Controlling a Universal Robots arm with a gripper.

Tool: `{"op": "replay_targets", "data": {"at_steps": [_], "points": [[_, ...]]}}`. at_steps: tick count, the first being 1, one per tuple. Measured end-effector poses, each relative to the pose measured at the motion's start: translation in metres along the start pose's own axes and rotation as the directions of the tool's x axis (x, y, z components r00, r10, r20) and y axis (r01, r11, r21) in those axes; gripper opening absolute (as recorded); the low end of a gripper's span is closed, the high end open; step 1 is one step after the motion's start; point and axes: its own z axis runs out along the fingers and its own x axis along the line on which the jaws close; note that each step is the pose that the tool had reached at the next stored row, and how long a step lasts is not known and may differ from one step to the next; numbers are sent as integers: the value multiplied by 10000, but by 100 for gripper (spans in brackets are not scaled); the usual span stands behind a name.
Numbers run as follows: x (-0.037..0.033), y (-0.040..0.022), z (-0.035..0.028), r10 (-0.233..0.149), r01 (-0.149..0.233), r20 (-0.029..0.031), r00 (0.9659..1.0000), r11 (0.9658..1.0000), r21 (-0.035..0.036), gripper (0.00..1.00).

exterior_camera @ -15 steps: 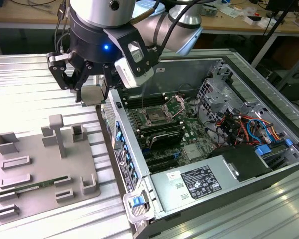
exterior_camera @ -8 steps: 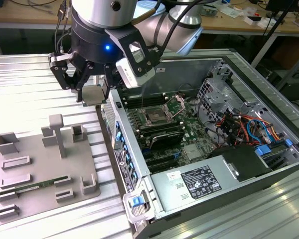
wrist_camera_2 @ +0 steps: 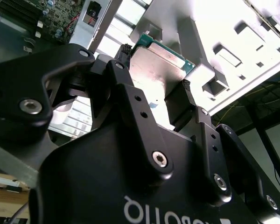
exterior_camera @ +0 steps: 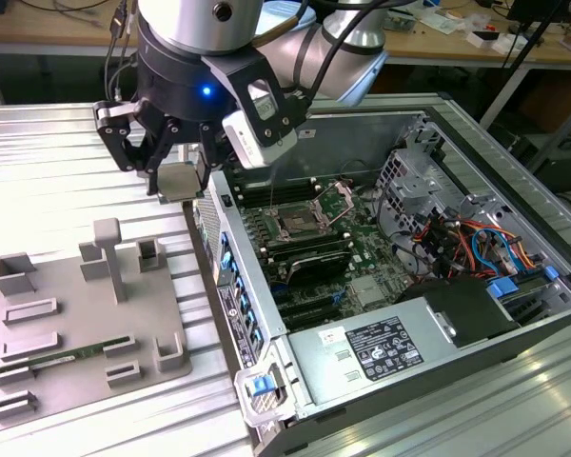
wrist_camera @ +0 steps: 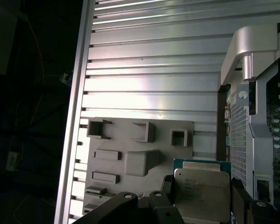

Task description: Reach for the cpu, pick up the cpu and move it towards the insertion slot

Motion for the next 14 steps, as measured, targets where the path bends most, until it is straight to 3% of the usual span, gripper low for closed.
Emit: {"op": "replay_targets", "data": {"at_steps": [14], "points": [[-130,-3,-6,2,-2,0,10000,10000,0,55]]}}
